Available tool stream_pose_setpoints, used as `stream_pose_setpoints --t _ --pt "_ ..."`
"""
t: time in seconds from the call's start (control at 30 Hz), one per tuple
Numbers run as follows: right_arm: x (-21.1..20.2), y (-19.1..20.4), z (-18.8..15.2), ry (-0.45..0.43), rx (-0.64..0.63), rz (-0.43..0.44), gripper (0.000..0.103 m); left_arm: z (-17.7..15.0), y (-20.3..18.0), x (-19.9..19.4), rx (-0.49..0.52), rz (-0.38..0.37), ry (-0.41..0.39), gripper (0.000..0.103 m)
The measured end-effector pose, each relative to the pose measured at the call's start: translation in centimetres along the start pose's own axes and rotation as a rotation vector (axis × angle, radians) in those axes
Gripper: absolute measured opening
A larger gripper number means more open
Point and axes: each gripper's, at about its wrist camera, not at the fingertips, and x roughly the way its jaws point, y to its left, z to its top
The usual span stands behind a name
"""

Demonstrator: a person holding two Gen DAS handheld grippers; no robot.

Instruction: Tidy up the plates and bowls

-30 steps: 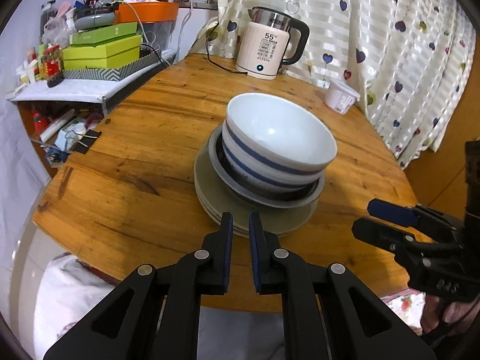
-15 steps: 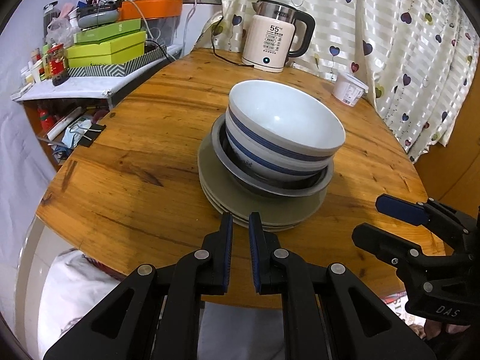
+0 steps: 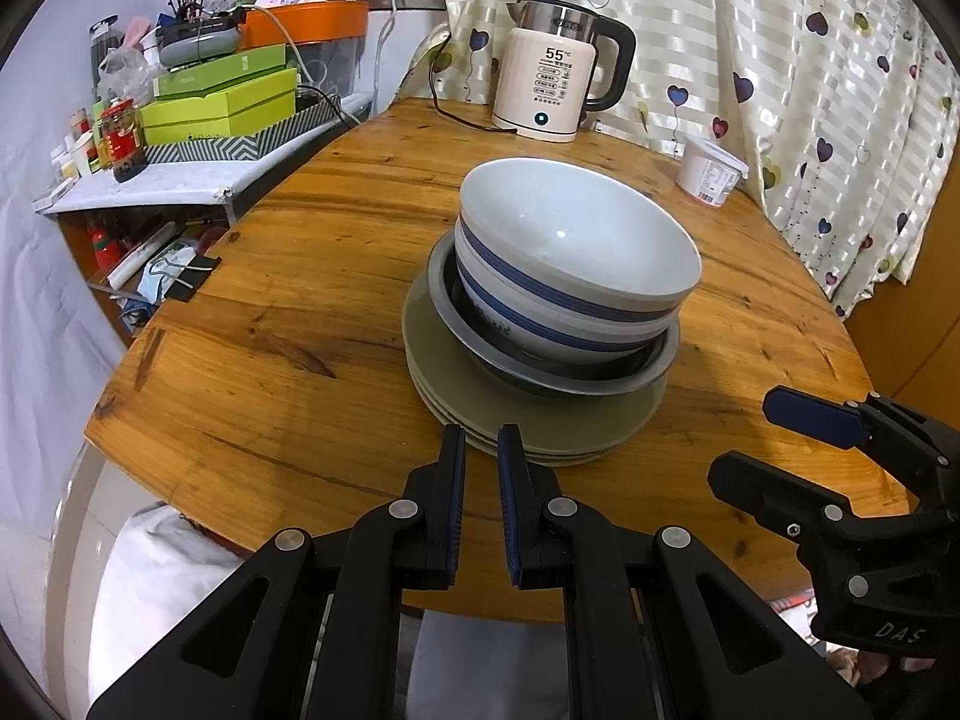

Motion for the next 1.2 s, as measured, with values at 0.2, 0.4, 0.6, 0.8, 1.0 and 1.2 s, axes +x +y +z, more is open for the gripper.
stream_pose_setpoints --t 0.2,0.4,0.6,0.8,1.0,1.2 --pt "0.27 -0.12 -0.08 0.002 0.003 0.002 0.063 -0.06 -0.16 -0.01 0.002 0.007 0.0 0.011" --pt "0.26 -0.09 -0.07 0.003 0.002 0.001 0.063 -0.02 -0.22 0.21 0.006 0.017 0.007 0.011" --pt "0.33 -0.08 -0.14 0.003 0.003 0.001 0.064 -0.01 -0.19 0.36 0.008 0.022 0.01 0.011" --pt "0.47 -0.17 -0.27 0.002 0.005 0.0 0.064 -0.06 -0.14 0.36 0.009 0.02 0.01 0.011" --pt "0.48 -0.19 -0.29 0.004 0.004 0.001 0.064 -0.1 -0.17 0.37 0.01 0.019 0.011 0.011" --pt "0.74 -0.37 -0.59 0.008 0.01 0.003 0.064 -0.13 -0.22 0.48 0.011 0.017 0.014 0.011"
